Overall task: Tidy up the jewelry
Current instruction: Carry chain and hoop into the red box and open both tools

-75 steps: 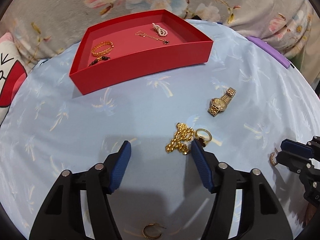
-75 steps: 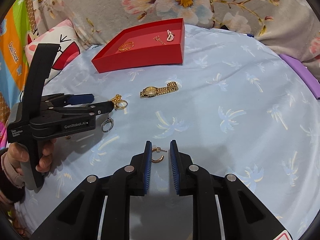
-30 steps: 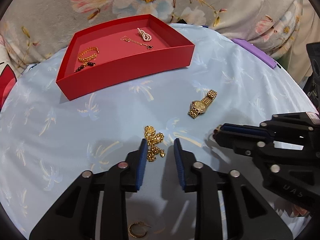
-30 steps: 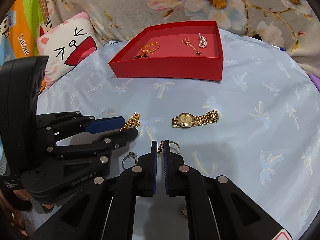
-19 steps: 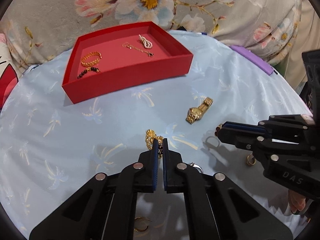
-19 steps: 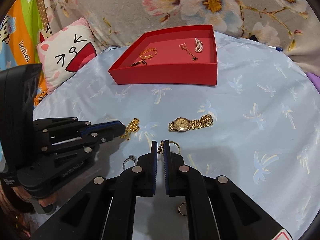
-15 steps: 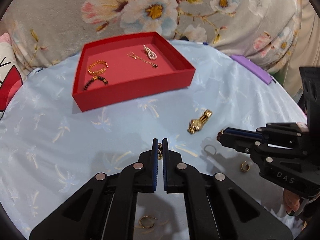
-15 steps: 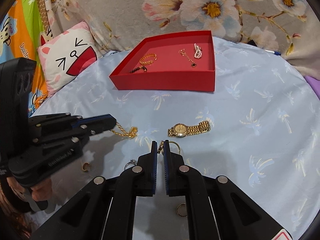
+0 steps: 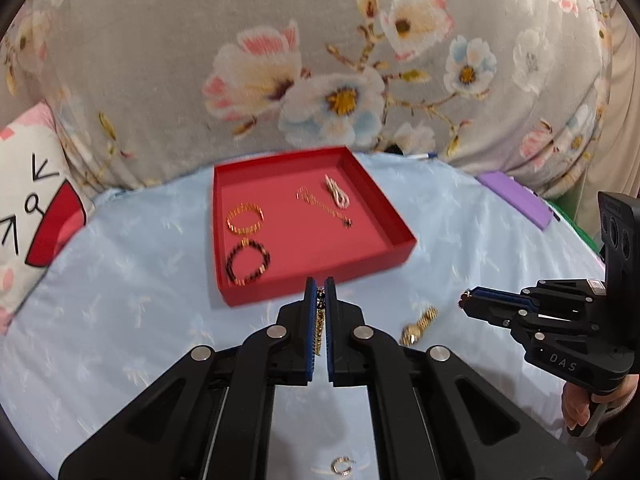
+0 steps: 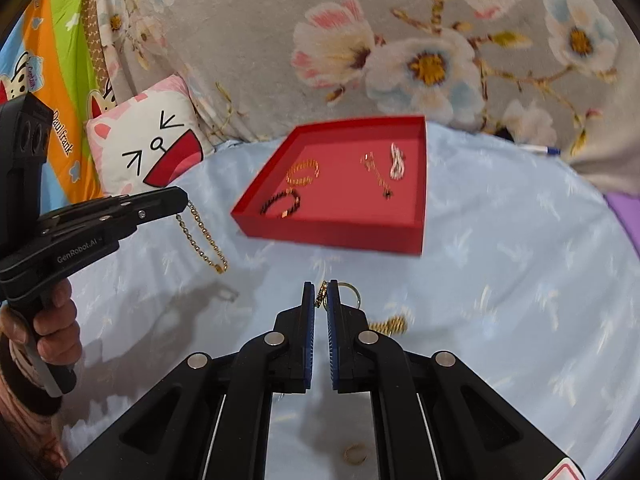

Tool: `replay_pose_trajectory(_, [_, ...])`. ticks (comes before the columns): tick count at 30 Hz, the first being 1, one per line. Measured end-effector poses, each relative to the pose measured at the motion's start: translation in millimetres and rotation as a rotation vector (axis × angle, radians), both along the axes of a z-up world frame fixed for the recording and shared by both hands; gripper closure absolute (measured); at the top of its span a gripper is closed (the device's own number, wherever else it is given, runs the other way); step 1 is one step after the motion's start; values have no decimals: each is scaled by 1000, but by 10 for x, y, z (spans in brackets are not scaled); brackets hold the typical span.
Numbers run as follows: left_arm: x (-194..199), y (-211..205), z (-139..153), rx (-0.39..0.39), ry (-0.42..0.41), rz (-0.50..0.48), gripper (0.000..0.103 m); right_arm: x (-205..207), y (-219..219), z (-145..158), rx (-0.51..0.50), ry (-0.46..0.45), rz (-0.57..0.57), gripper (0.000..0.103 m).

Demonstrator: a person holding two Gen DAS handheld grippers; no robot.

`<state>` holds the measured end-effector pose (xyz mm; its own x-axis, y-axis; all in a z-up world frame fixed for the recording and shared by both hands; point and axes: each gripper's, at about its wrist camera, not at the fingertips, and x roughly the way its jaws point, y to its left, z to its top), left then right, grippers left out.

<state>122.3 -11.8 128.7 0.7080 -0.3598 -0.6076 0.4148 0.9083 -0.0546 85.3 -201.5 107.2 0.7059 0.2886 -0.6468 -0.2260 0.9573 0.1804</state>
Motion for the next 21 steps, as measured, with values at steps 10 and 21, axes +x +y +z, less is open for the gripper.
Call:
replay_pose_trajectory(10, [915,-289,432,25,-36,32,100,1199,63,379,45,45,50,98])
replay_pose_trajectory(21, [2107,-550,-289,96,110,61,100,2359,70,-303,55,242,8,98])
